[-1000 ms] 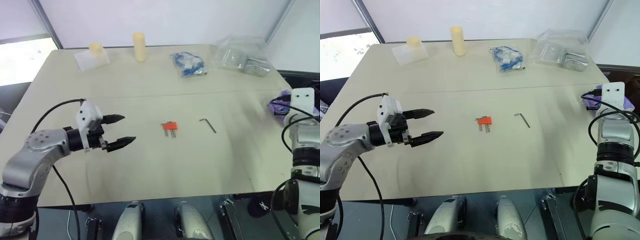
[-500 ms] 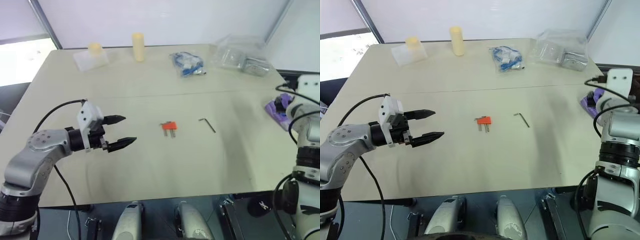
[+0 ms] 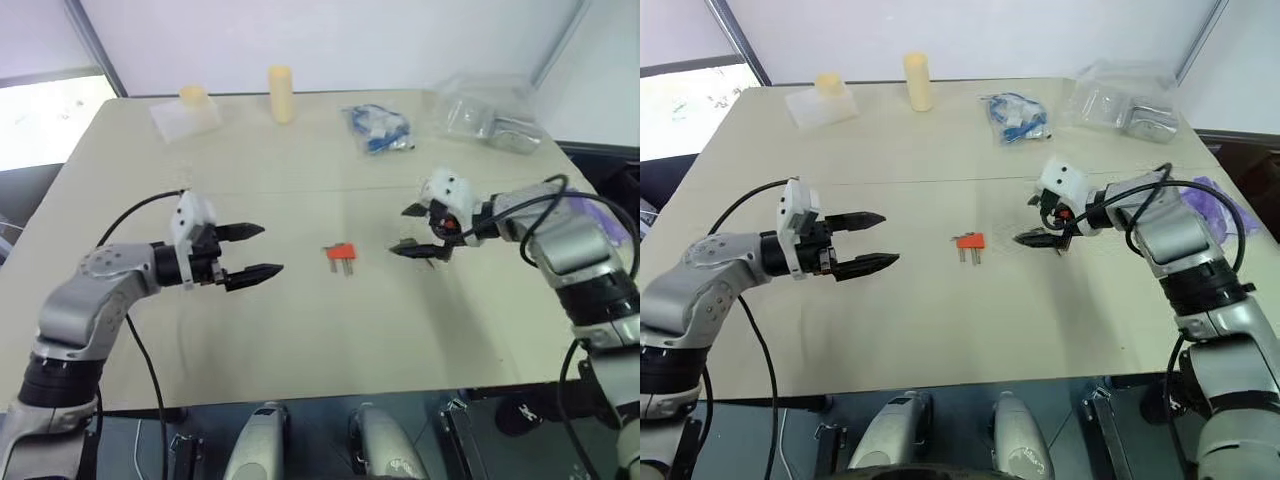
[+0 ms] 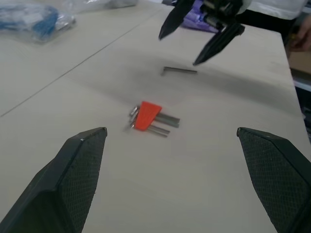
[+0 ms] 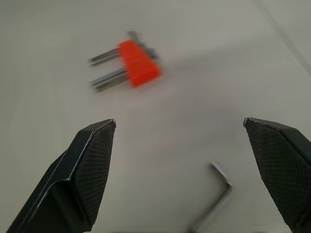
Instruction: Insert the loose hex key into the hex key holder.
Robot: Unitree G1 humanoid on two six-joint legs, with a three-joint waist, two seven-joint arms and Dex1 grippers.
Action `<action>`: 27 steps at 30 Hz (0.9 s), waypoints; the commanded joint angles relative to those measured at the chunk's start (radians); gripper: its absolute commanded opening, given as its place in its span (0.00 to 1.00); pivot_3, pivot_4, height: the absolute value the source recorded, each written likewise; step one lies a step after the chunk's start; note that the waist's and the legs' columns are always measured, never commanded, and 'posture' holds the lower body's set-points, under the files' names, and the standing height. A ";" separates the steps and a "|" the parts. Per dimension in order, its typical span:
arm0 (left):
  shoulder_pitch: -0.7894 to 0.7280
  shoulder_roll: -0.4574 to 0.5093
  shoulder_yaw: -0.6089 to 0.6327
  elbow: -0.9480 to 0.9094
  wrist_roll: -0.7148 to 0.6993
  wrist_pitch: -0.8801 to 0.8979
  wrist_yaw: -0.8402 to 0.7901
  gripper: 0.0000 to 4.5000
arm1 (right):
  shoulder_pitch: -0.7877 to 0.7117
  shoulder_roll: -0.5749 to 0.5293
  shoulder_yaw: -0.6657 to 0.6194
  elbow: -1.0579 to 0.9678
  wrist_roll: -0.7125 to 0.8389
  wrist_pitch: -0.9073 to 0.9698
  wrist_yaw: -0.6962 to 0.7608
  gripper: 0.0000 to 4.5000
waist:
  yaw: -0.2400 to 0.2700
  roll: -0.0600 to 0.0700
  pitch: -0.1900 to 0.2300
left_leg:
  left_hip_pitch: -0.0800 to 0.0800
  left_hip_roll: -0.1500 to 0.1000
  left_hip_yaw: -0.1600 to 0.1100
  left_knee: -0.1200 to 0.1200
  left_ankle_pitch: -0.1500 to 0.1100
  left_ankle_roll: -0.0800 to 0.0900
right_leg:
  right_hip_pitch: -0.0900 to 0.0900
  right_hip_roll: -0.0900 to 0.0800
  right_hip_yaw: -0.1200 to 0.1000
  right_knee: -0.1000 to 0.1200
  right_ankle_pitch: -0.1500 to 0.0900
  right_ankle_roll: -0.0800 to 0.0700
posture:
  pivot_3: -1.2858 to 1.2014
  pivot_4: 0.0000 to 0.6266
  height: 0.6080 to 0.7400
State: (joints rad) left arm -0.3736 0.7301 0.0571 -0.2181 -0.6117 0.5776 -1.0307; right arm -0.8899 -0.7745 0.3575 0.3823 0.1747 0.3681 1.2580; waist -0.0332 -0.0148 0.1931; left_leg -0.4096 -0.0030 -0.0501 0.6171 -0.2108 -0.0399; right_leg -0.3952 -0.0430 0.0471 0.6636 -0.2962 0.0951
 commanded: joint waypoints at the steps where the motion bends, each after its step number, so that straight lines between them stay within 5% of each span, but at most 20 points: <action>1: 0.002 0.020 -0.003 -0.045 0.003 -0.014 -0.026 1.00 | -0.109 0.071 0.033 0.250 -0.071 -0.226 0.142 0.97 | -0.009 0.000 0.000 | 0.000 0.000 0.000 0.000 0.000 0.000 | 0.000 0.000 0.000 0.001 0.000 0.000 | 0.52 0.24 1.00; 10: 0.069 0.068 0.029 -0.129 0.014 -0.006 -0.004 1.00 | -0.253 0.284 0.010 0.654 -0.183 -0.447 0.136 0.97 | -0.010 0.000 0.000 | 0.000 0.000 -0.004 -0.002 0.000 0.000 | -0.002 -0.001 0.000 0.001 0.000 0.000 | 0.52 0.24 1.00; 27: 0.151 0.095 0.093 -0.243 -0.015 0.043 0.071 1.00 | -0.279 0.410 -0.072 0.842 -0.270 -0.574 0.022 0.97 | -0.012 0.000 0.000 | 0.000 0.000 -0.005 -0.002 0.000 -0.001 | -0.002 -0.001 0.000 0.002 0.000 0.000 | 0.52 0.24 1.00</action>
State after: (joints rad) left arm -0.2256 0.8127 0.1128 -0.4271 -0.6105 0.6224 -0.9662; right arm -1.1438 -0.3660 0.3049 1.2228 -0.0862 -0.1897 1.2939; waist -0.0454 -0.0145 0.1934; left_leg -0.4099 -0.0033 -0.0548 0.6148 -0.2104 -0.0407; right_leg -0.3971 -0.0440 0.0473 0.6652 -0.2962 0.0950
